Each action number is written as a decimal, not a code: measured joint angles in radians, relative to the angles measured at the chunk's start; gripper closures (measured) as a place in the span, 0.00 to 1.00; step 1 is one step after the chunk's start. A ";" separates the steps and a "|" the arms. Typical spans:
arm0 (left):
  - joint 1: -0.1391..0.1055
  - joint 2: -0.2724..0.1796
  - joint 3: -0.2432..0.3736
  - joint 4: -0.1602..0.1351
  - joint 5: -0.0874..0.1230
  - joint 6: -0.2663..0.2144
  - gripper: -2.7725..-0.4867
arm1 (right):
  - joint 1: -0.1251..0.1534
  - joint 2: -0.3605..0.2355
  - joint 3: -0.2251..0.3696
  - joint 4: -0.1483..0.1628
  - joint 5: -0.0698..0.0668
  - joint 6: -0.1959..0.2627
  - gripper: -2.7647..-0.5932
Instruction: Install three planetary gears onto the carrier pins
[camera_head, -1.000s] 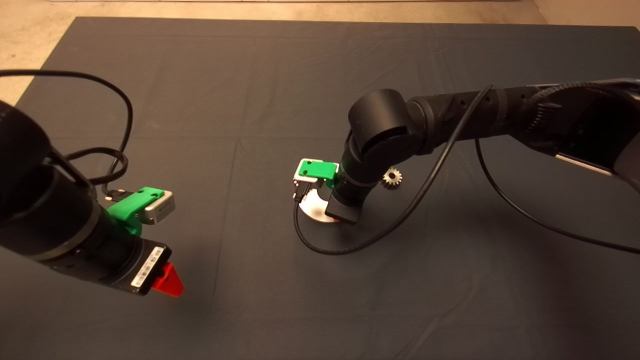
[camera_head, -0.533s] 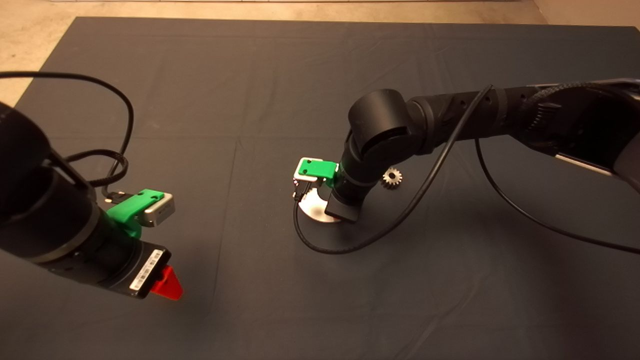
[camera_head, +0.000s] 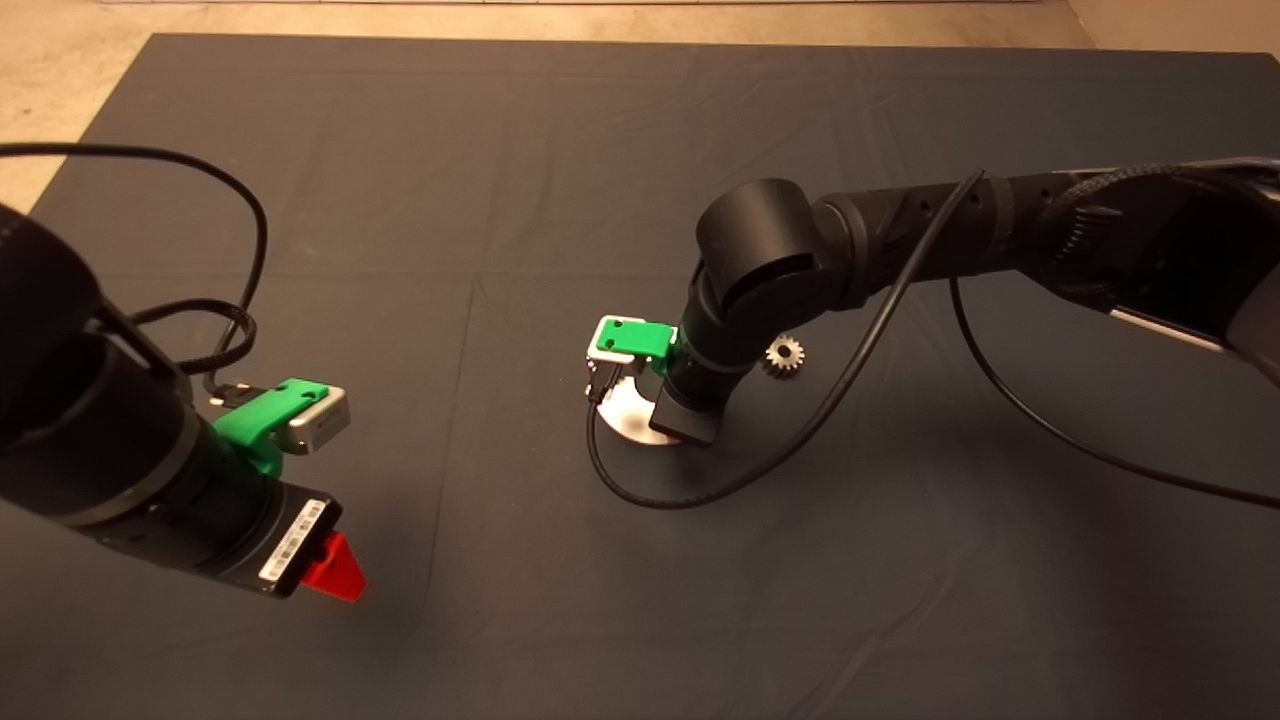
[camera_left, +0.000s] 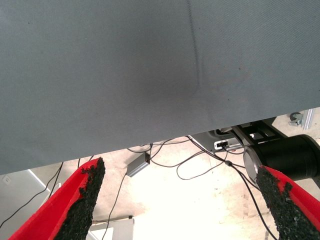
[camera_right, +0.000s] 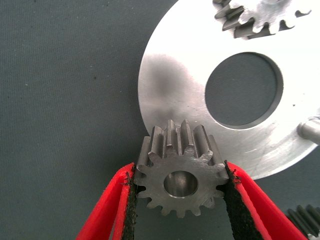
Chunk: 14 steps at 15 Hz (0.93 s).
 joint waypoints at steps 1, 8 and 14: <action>0.000 0.000 0.000 0.000 0.000 0.000 0.26 | -0.006 0.000 0.000 0.000 -0.001 0.000 0.78; -0.002 0.000 0.000 -0.007 0.000 0.000 0.26 | -0.009 0.000 0.000 -0.006 -0.004 0.000 0.78; -0.002 0.000 0.000 -0.009 0.000 0.000 0.26 | -0.009 0.003 -0.003 -0.006 -0.008 -0.004 0.78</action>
